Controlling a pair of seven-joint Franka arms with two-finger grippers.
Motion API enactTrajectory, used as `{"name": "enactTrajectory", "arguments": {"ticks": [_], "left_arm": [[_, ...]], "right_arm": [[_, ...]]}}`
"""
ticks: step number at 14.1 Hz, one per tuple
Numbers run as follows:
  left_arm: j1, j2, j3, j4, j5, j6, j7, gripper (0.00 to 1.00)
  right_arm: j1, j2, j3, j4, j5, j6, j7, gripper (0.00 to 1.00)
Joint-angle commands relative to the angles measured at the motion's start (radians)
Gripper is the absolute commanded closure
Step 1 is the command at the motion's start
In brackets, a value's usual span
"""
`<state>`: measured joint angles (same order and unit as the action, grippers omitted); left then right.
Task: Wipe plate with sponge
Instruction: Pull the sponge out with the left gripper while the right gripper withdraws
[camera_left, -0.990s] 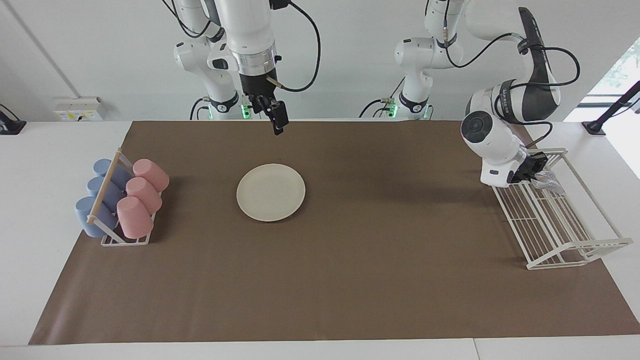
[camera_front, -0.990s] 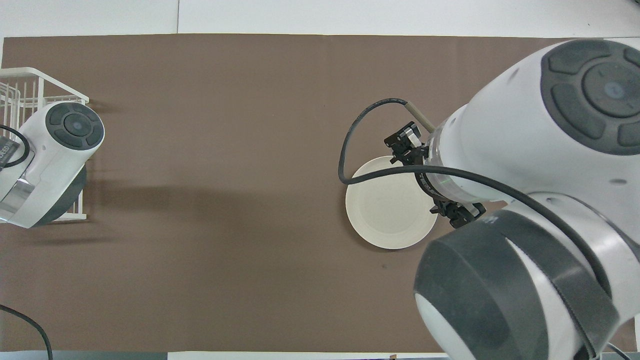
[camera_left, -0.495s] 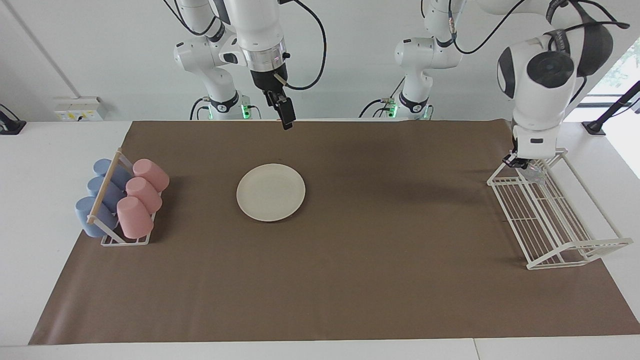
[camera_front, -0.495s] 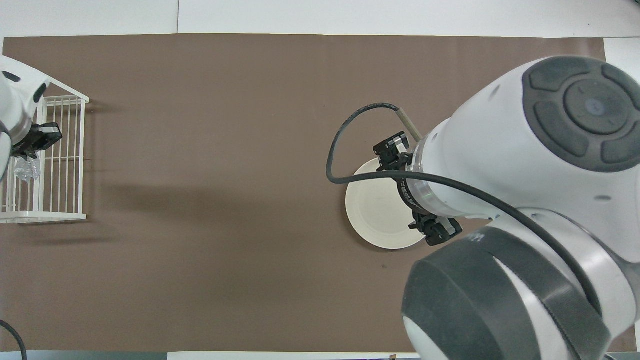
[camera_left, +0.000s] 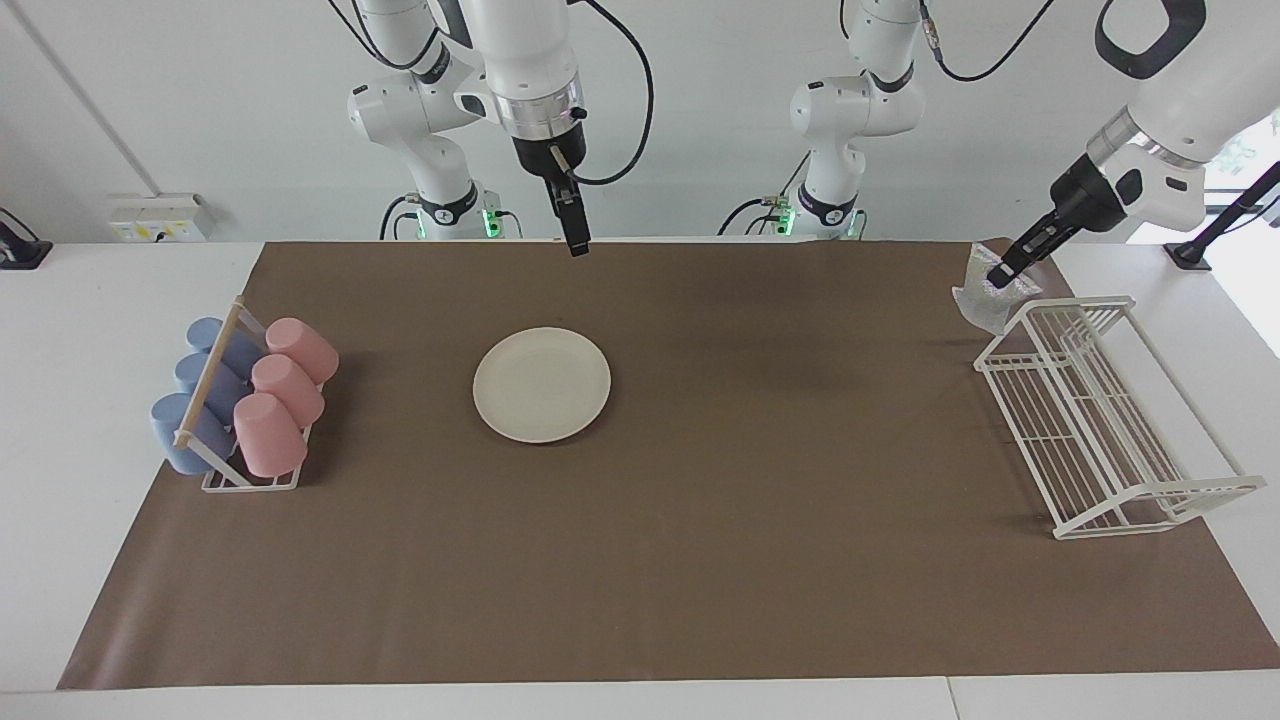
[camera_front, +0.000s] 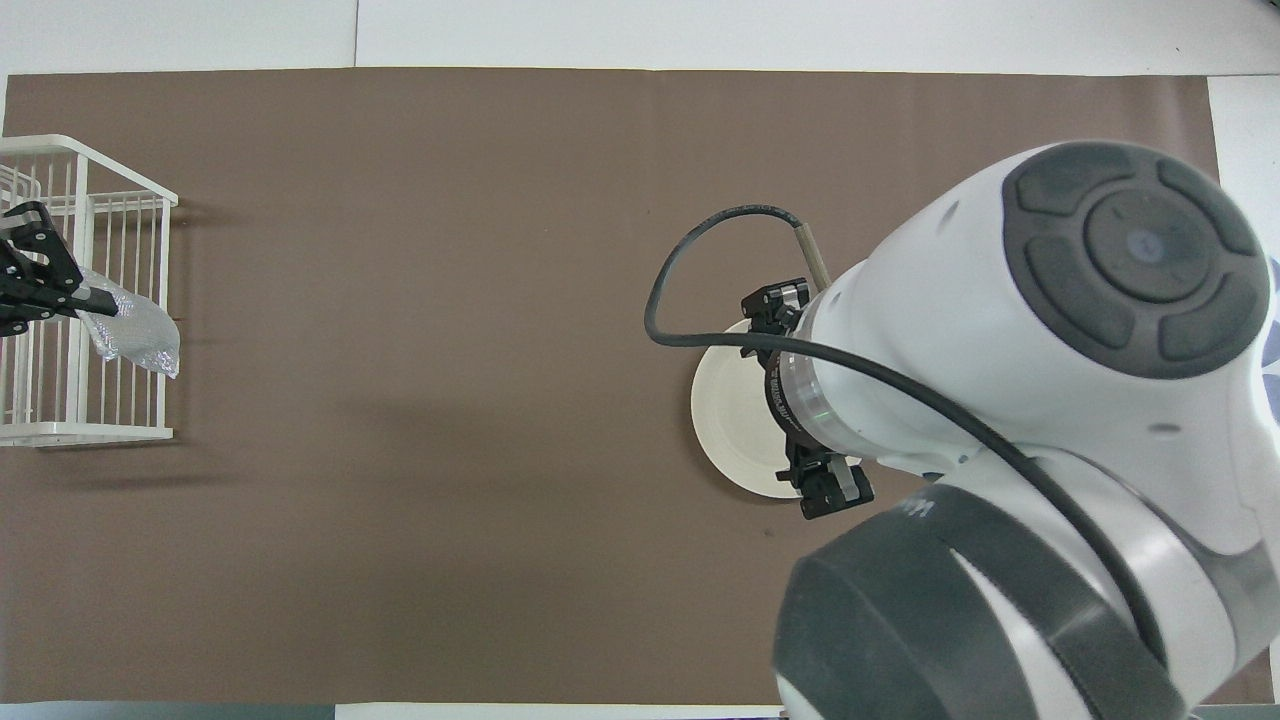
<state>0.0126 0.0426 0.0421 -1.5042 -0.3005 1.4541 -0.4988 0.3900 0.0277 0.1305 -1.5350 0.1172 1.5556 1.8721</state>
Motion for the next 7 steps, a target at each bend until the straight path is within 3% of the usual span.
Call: {"name": "enactTrajectory", "arguments": {"ticks": [1, 7], "left_arm": [[0.027, -0.078, 0.001, -0.128, -0.167, -0.008, 0.11, 1.0], [0.081, -0.282, 0.004, -0.532, -0.547, 0.126, 0.345, 1.0]], "right_arm": [[0.032, -0.04, 0.004, -0.062, 0.015, 0.076, 0.108, 0.0], [0.075, -0.067, 0.004, -0.135, 0.106, 0.213, 0.223, 0.0]]}}
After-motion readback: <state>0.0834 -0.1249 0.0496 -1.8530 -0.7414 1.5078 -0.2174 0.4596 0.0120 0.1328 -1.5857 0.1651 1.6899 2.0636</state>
